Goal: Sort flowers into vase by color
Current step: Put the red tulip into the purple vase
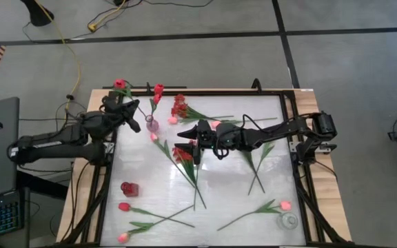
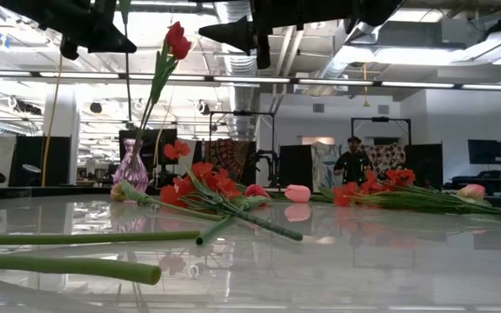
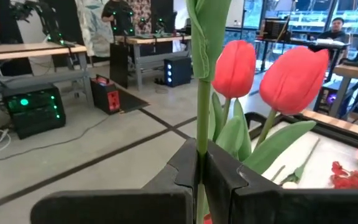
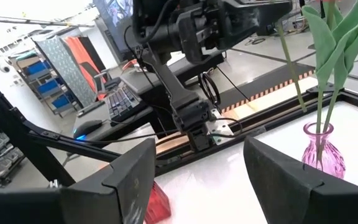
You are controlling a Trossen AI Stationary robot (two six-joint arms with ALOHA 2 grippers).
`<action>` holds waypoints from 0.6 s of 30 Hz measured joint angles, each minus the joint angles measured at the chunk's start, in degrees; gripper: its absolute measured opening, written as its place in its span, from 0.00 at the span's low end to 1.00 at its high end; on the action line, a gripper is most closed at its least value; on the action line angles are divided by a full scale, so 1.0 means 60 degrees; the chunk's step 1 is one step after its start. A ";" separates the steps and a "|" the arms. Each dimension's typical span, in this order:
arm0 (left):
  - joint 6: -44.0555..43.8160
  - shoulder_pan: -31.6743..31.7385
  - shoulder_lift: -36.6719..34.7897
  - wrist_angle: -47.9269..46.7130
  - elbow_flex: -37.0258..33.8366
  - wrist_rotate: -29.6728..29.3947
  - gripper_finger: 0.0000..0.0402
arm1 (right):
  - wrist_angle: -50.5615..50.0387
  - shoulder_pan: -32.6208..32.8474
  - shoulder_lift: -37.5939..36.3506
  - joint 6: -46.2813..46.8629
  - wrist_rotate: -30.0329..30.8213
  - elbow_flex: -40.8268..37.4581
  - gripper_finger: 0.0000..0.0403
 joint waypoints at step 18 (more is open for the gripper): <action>-0.0394 0.1575 0.0947 -0.0208 -0.0011 0.1546 0.00 | -0.0201 0.0000 0.0000 -0.0076 0.0000 0.0000 0.67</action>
